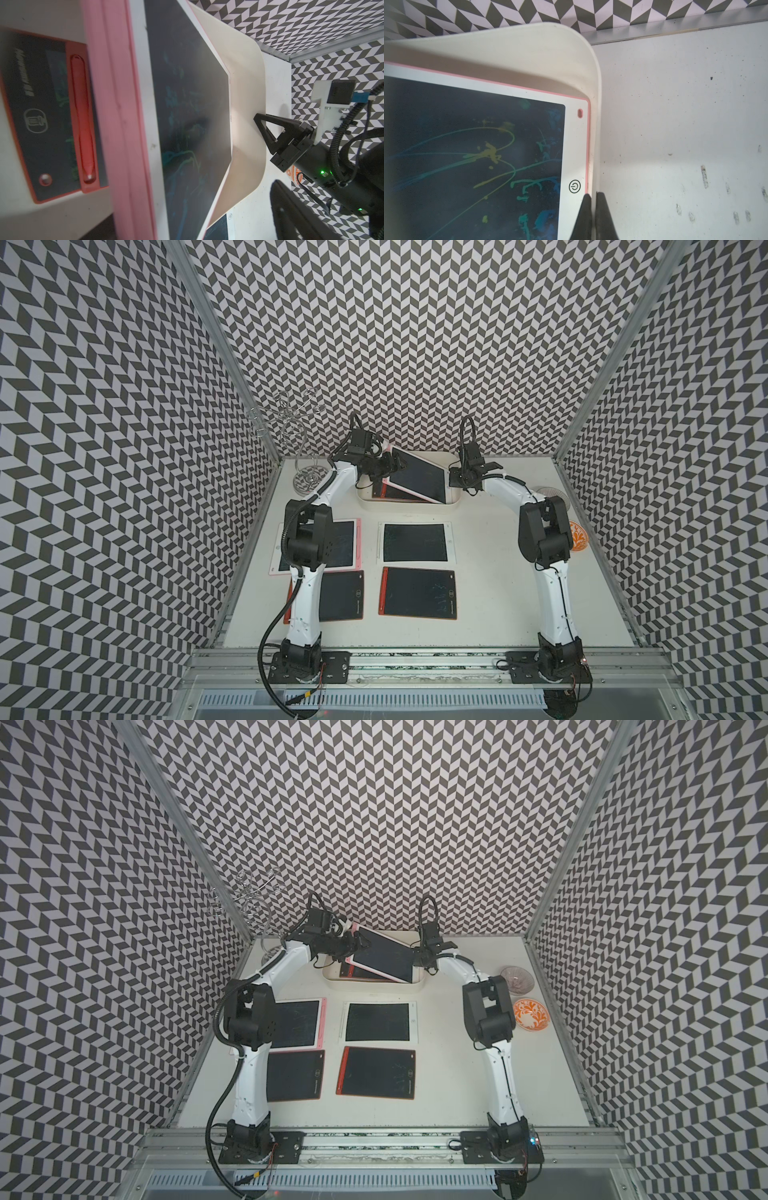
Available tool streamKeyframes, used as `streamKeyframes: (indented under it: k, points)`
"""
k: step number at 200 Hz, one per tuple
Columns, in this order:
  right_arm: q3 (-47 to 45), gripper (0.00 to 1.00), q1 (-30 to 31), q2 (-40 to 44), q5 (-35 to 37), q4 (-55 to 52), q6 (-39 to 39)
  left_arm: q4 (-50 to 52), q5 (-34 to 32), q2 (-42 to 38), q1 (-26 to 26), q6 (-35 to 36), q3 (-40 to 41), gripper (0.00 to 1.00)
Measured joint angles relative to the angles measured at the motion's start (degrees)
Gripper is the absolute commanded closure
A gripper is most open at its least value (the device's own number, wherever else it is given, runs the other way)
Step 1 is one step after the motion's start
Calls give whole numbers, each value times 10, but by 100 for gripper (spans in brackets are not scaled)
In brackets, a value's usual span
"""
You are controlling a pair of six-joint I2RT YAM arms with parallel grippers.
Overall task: Take out the writing tablet from the storage box
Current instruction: Pick up the writing tablet from the storage box.
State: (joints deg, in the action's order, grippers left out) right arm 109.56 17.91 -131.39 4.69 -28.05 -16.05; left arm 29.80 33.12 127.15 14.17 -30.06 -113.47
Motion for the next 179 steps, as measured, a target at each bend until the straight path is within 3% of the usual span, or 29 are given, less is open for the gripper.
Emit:
streamKeyframes:
  k: [92,114,163,179]
  points:
    - [0,97,0,0,0,0,0,23,-23,-12,-8,21,1,61]
    - [0,97,0,0,0,0,0,25,-25,-12,-8,22,1,77]
    - [0,97,0,0,-1,0,0,24,-19,-13,-12,12,1,98]
    - [0,97,0,0,-1,0,0,24,-9,-16,-15,4,1,100]
